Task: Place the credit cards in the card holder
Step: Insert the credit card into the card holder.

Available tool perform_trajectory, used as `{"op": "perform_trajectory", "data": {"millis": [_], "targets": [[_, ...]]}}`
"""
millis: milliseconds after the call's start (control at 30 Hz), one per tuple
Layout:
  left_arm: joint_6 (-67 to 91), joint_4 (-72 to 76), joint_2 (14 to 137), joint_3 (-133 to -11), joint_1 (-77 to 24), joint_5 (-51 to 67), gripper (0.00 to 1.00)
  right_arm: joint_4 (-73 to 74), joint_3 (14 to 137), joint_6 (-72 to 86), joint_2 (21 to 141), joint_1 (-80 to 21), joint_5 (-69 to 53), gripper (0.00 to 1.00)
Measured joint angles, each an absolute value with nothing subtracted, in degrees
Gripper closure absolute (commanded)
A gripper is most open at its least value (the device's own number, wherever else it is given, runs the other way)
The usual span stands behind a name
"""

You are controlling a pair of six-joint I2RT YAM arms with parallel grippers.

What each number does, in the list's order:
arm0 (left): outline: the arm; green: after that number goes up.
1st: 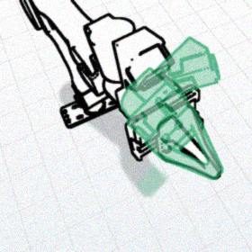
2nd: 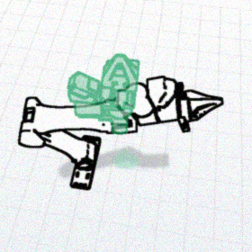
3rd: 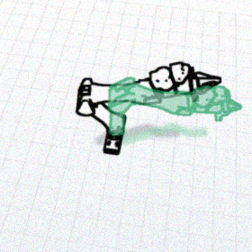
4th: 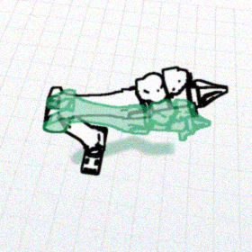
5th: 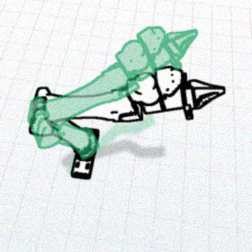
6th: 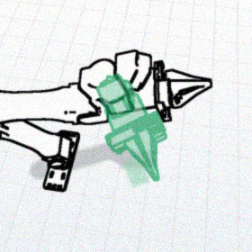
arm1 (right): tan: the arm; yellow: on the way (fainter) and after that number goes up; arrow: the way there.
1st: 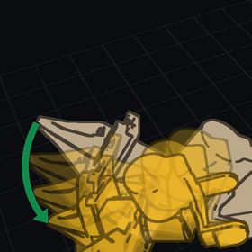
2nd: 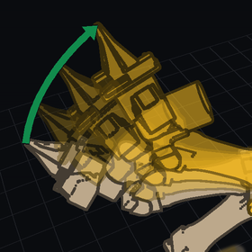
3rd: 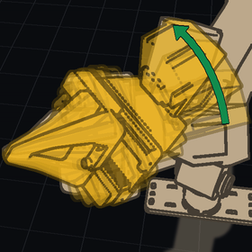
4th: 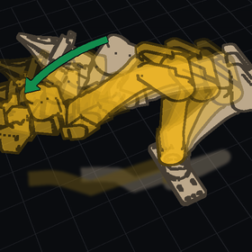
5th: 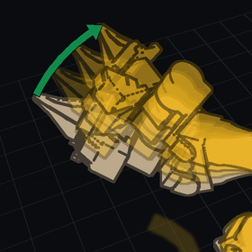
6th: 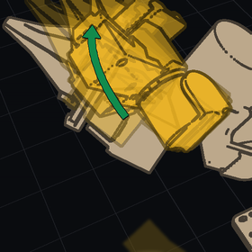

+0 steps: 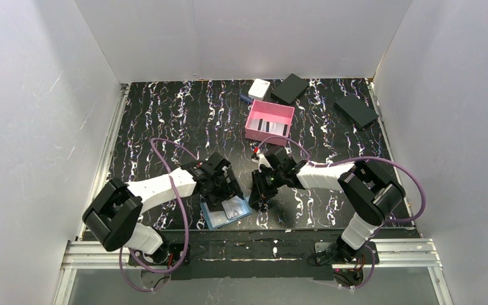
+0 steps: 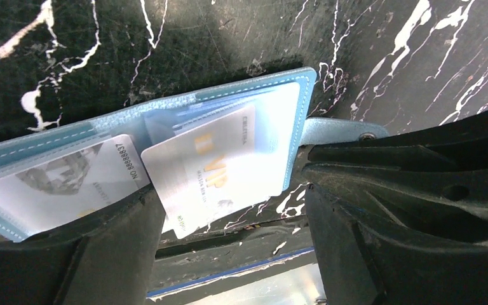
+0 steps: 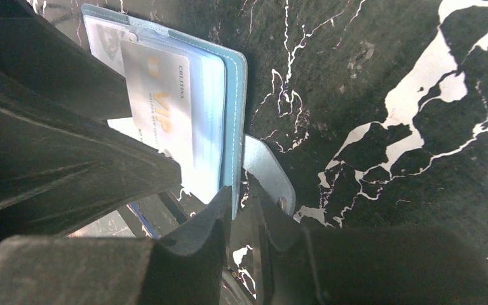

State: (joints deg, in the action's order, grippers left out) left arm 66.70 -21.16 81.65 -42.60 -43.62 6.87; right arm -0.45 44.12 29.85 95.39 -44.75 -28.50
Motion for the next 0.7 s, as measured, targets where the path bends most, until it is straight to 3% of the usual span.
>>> {"op": "perform_trajectory", "data": {"millis": [267,567,700], "targets": [[67.4,-21.7,87.3,-47.1,-43.9,7.7,0.20,-1.6,43.7,30.2,96.1,-44.7,-29.1,0.77],[75.1,-25.7,89.3,-49.6,-45.4,3.6,0.29,-4.4,42.1,32.6,96.2,-44.3,-30.4,0.79],[75.4,-27.0,89.3,-49.9,-46.0,2.1,0.21,-5.4,41.5,33.5,96.2,-44.2,-30.6,0.78]]}}
